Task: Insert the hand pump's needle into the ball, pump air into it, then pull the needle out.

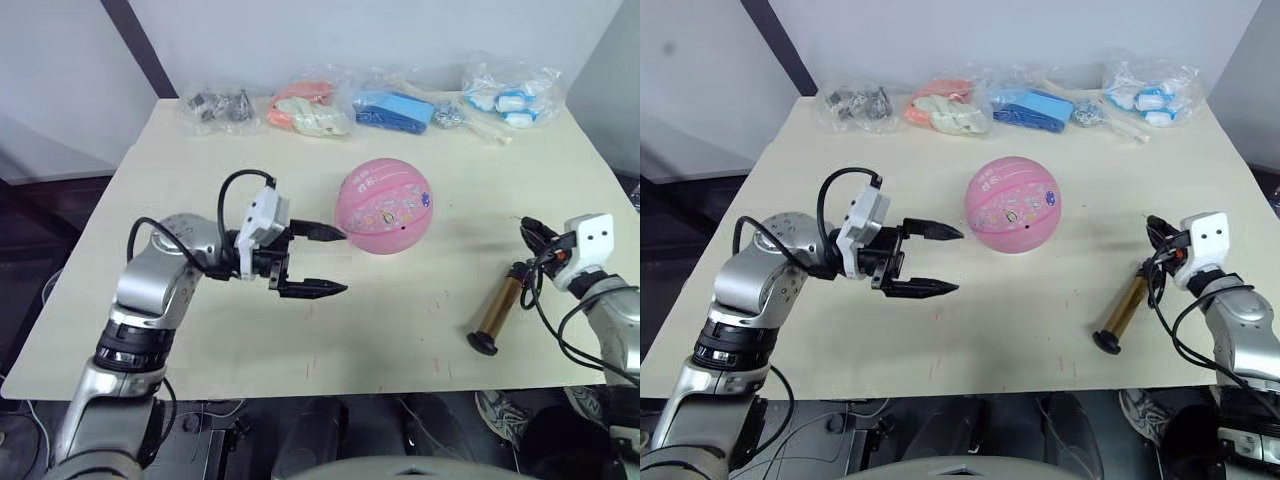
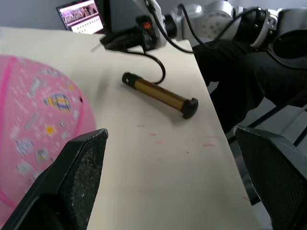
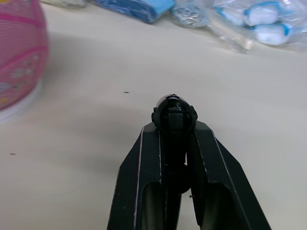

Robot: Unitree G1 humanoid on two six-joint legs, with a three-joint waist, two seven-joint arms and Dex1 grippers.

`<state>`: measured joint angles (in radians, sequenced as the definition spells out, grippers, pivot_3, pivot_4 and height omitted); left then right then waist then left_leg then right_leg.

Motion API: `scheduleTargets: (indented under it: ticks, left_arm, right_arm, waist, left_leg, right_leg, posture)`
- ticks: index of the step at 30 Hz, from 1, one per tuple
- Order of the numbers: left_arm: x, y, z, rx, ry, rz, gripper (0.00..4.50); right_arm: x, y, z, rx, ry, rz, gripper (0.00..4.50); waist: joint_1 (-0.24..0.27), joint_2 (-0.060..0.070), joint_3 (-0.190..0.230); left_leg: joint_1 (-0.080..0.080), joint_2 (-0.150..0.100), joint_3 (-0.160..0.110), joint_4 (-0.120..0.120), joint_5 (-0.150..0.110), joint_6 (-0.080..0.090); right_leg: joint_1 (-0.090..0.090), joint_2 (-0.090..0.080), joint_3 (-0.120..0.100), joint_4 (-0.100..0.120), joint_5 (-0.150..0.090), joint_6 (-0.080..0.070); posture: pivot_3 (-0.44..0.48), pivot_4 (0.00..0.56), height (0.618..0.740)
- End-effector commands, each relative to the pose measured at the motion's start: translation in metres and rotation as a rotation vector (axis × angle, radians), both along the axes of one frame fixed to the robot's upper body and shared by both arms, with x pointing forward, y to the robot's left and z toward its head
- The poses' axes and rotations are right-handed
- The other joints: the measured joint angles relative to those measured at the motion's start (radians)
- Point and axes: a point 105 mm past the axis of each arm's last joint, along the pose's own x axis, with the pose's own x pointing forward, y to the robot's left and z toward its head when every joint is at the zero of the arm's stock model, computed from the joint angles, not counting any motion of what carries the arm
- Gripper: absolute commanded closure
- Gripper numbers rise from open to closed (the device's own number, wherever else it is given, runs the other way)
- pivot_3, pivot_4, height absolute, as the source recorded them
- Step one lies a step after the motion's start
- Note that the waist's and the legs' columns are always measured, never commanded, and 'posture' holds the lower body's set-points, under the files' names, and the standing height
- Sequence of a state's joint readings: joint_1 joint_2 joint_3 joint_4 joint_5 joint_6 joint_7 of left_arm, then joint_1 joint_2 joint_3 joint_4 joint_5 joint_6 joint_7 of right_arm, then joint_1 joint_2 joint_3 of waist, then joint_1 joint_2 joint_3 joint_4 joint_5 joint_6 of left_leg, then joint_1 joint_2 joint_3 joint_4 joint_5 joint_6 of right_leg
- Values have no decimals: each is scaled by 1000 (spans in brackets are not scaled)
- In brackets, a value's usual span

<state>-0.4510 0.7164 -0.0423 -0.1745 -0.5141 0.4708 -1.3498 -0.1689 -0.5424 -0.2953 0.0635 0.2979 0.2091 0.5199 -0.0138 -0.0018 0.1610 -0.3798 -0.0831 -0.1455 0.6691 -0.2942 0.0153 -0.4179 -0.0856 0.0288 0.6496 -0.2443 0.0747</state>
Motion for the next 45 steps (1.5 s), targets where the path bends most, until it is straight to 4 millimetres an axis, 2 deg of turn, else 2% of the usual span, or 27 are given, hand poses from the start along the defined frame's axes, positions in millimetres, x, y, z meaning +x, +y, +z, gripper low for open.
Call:
scheduleTargets:
  ticks: [1, 5, 11, 20, 27, 31, 39, 42, 45]
  left_arm:
    - [-4, 4, 8, -15, -52, 11, 0]
    - [-4, 3, 6, -27, -57, 32, 0]
    - [-9, -1, 8, -45, -54, 20, 0]
    - [-12, -1, 12, -58, -60, -17, 0]
    - [-10, -3, 12, -58, -67, -24, 0]
    - [-11, -6, 12, -68, -62, -32, 0]
    - [-11, -4, 11, -65, -65, -38, 0]
    - [-11, -4, 10, -63, -63, -43, 0]
    - [-12, -4, 9, -61, -62, -48, 0]
  right_arm:
    - [1, -8, 10, -10, -37, -6, 4424]
    - [2, -19, 9, 8, -31, -46, 4424]
    - [0, -46, 8, 57, -20, -175, 4424]
    - [-12, -69, -1, 32, 17, -284, 4424]
    - [-14, -105, 5, -46, -29, -512, 4424]
    - [-8, -99, 14, -18, -81, -497, 4424]
    - [-10, -78, -8, 149, 35, -426, 4424]
    - [-17, -80, -18, 154, 87, -435, 4424]
    - [-24, -92, -18, 153, 96, -491, 2981]
  waist:
    - [0, 0, 0]
    - [0, 0, 0]
    - [0, 0, 0]
    - [-1, 0, 0]
    - [-2, 0, 0]
    - [-8, 0, 0]
    - [-5, 0, 0]
    - [-4, 0, 0]
    - [-4, 0, 0]
  left_leg:
    - [0, 0, 0, 0, 0, 0]
    - [0, 0, 1, 1, 0, 0]
    - [0, 0, 1, 1, 0, 0]
    - [2, 0, 4, 2, 0, 0]
    - [4, 0, 7, 2, 0, 0]
    - [5, 0, 10, 2, 0, 0]
    - [6, 1, 11, 2, 0, 1]
    - [6, 1, 11, 2, 0, 1]
    - [6, 1, 11, 2, 0, 1]
  right_leg:
    - [0, 0, 0, 1, 0, 0]
    - [0, 0, 1, 2, 0, 0]
    - [0, 0, 1, 3, 0, 0]
    - [-1, 0, 4, 7, 0, 0]
    - [-1, 0, 8, 9, 0, 0]
    - [-1, 1, 11, 10, 0, 0]
    - [-1, 1, 13, 11, 0, 0]
    - [-1, 1, 13, 11, 0, 0]
    - [-1, 1, 13, 11, 0, 0]
  posture:
    - [0, 150, 740]
    - [0, 150, 740]
    - [0, 150, 740]
    - [0, 150, 740]
    - [0, 150, 740]
    - [0, 150, 740]
    - [0, 150, 740]
    - [0, 150, 740]
    - [0, 150, 740]
